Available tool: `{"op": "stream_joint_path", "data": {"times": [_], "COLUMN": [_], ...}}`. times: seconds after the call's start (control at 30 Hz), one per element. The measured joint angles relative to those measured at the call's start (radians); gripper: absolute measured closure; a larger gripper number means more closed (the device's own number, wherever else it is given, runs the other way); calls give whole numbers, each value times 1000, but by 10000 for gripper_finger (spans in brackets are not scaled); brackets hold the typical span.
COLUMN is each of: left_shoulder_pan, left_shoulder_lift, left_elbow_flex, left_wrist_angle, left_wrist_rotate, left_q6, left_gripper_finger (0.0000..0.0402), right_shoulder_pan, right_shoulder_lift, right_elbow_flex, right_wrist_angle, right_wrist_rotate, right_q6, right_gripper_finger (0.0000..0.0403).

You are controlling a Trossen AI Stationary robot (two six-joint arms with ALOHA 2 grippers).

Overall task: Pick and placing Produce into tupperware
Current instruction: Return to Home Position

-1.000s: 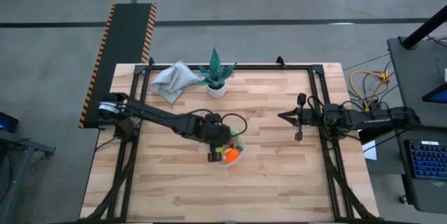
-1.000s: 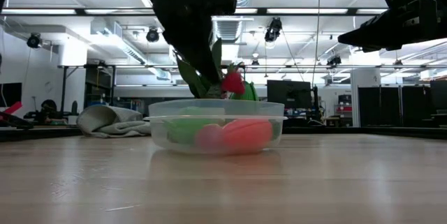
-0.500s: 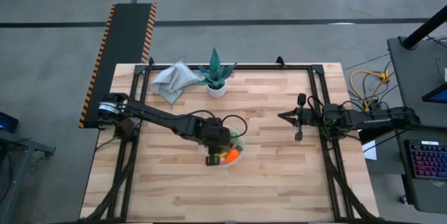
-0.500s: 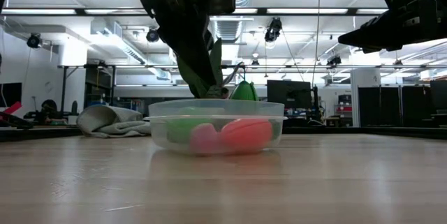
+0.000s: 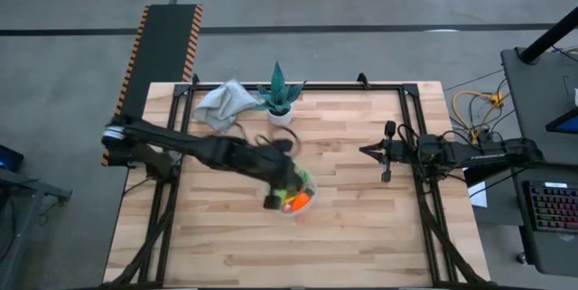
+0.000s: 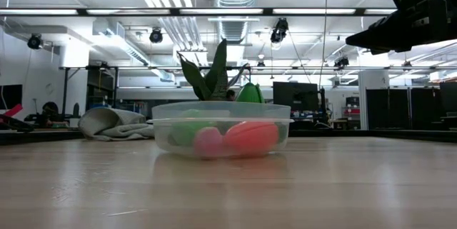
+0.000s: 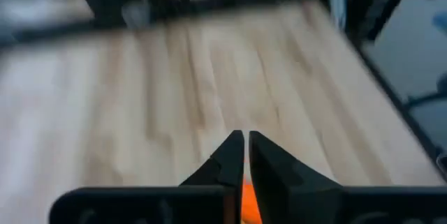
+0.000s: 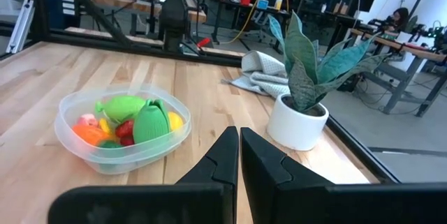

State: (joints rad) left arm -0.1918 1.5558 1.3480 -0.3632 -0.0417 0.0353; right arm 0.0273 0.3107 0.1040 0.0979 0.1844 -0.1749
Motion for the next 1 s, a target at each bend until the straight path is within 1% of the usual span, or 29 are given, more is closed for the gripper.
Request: {"op": "stream_joint_path", "data": {"times": [0.1, 0.2, 0.3, 0.37, 0.43, 0.63, 0.7, 0.8, 0.87, 0.93, 1.0], "left_shoulder_pan": [-11, -32, -65, -89, -108, -114, -114, -106, -86, -60, -25], "left_shoulder_lift": [-129, -271, -426, -533, -641, -940, -1012, -1079, -1105, -1127, -1152], "left_elbow_flex": [-21, -52, -127, -205, -298, -623, -730, -886, -963, -1011, -1028], "left_wrist_angle": [53, 56, 58, 61, 83, 283, 379, 522, 602, 605, 587], "left_wrist_rotate": [-21, -25, -25, -25, -22, -23, -22, -25, -66, -123, -143], "left_q6": [96, 201, 302, 347, 358, 330, 316, 321, 345, 371, 384], "left_gripper_finger": [399, 400, 401, 401, 401, 401, 401, 402, 402, 402, 402], "right_shoulder_pan": [0, 0, 0, 0, 0, 0, 0, 0, 0, 0, -2], "right_shoulder_lift": [2, 8, 13, 14, 14, 13, 13, 13, 13, 13, 13], "right_elbow_flex": [0, 0, 0, 0, 0, 0, 0, 0, 0, 0, 0], "right_wrist_angle": [-10, -17, -16, -21, -21, -23, -23, -23, -20, -14, -10], "right_wrist_rotate": [0, 0, -1, -1, -1, -1, 0, 0, 0, 0, 1], "right_q6": [1, 12, 26, 35, 44, 45, 44, 39, 21, -7, -26], "right_gripper_finger": [394, 394, 394, 394, 394, 394, 394, 394, 394, 394, 394]}}
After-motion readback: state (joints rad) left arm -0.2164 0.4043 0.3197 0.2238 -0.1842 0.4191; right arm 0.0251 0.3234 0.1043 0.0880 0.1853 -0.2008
